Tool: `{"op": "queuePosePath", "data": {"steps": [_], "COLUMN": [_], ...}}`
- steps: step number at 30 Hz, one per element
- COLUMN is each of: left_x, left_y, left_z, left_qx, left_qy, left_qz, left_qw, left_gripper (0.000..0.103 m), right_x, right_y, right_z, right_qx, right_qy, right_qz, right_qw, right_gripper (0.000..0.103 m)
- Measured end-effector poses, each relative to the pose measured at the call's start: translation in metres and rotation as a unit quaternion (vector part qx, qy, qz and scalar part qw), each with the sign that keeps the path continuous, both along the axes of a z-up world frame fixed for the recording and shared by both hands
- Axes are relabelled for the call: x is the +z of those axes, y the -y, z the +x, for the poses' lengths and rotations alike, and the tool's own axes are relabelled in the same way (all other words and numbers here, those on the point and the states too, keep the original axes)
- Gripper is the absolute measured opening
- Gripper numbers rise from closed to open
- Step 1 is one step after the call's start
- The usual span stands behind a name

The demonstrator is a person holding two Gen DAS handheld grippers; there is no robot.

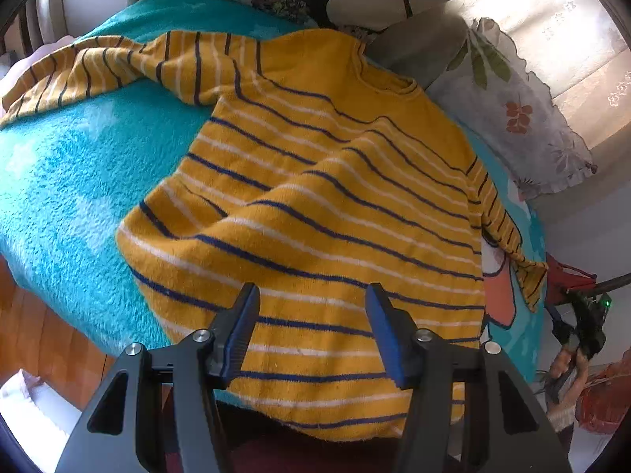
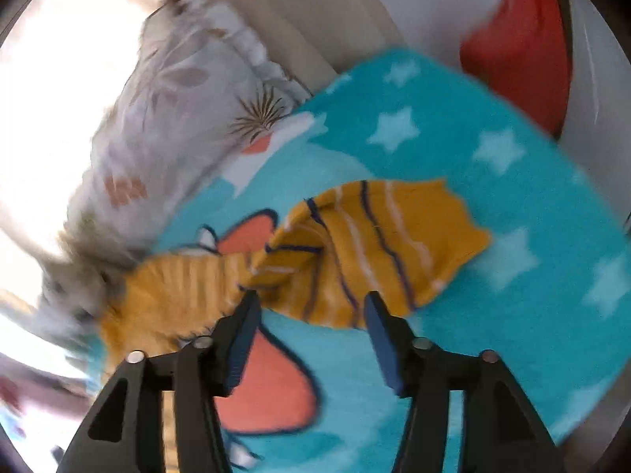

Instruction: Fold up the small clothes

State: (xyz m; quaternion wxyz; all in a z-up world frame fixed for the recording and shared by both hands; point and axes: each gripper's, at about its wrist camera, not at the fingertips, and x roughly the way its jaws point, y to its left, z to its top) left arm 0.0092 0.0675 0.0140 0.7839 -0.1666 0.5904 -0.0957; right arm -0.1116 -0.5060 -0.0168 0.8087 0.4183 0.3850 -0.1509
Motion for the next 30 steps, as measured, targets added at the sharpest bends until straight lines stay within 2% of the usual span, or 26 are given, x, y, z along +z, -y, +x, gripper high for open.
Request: {"op": "queuePosePath", "data": {"steps": [3, 5, 7, 8, 9, 10, 11, 13, 16, 19, 21, 23, 25, 26, 27, 29, 30], "left_x": [0.000, -0.001, -0.003, -0.003, -0.003, -0.003, -0.003, -0.004, -0.004, -0.002, -0.002, -0.005, -0.008, -0.008, -0.009, -0.011, -0.012], "left_y": [0.005, 0.009, 0.011, 0.012, 0.012, 0.011, 0.009, 0.004, -0.002, 0.001, 0.008, 0.015, 0.018, 0.020, 0.021, 0.023, 0.023], "left_z": [-0.004, -0.007, -0.010, -0.011, -0.013, -0.014, -0.015, -0.016, -0.015, -0.010, -0.008, -0.005, -0.004, -0.004, -0.003, -0.002, -0.002], "left_qx": [-0.004, -0.006, -0.007, -0.007, -0.006, -0.004, -0.002, 0.007, 0.016, 0.013, 0.002, -0.007, -0.013, -0.015, -0.016, -0.016, -0.016], "left_qy": [-0.003, -0.007, -0.011, -0.011, -0.011, -0.011, -0.010, -0.010, -0.010, -0.007, -0.005, -0.009, -0.013, -0.014, -0.016, -0.020, -0.023], "left_qz": [0.006, 0.005, 0.003, 0.002, 0.001, 0.000, 0.000, -0.002, -0.003, -0.006, -0.006, -0.007, -0.007, -0.006, -0.005, -0.001, 0.001], "left_qw": [1.0000, 0.9999, 0.9999, 0.9999, 0.9999, 0.9999, 0.9999, 0.9999, 0.9998, 0.9999, 1.0000, 0.9999, 0.9998, 0.9998, 0.9997, 0.9997, 0.9996], "left_gripper": [0.055, 0.055, 0.055, 0.055, 0.055, 0.055, 0.055, 0.055, 0.055, 0.055, 0.055, 0.055, 0.055, 0.055, 0.055, 0.055, 0.055], "right_x": [-0.006, -0.010, -0.023, -0.028, -0.033, -0.035, -0.035, -0.024, 0.022, 0.072, 0.079, 0.062, 0.023, -0.016, -0.016, -0.054, -0.068], "right_y": [0.014, 0.021, 0.028, 0.032, 0.035, 0.037, 0.038, 0.038, 0.033, 0.020, 0.015, 0.013, 0.016, 0.019, 0.019, 0.021, 0.018], "right_z": [0.032, 0.057, 0.076, 0.076, 0.079, 0.083, 0.087, 0.091, 0.090, 0.071, 0.056, 0.044, 0.025, 0.004, 0.004, -0.021, -0.035], "right_qx": [-0.028, -0.038, -0.058, -0.071, -0.085, -0.091, -0.086, -0.074, -0.041, -0.005, 0.004, 0.010, -0.005, -0.027, -0.027, -0.054, -0.063], "right_qy": [-0.019, -0.062, -0.122, -0.137, -0.153, -0.164, -0.166, -0.135, -0.032, 0.070, 0.094, 0.094, 0.057, 0.019, 0.019, -0.011, -0.023], "right_qz": [0.025, 0.022, 0.038, 0.046, 0.046, 0.034, 0.026, 0.021, 0.002, -0.020, -0.019, -0.002, 0.013, 0.046, 0.046, 0.090, 0.104], "right_qw": [0.999, 0.997, 0.990, 0.987, 0.983, 0.982, 0.982, 0.988, 0.999, 0.997, 0.995, 0.996, 0.998, 0.998, 0.998, 0.994, 0.992], "right_gripper": [0.076, 0.078, 0.078, 0.069, 0.056, 0.029, 0.026, 0.019, 0.018, 0.018, 0.018, 0.019, 0.021, 0.021, 0.021, 0.022, 0.026]}}
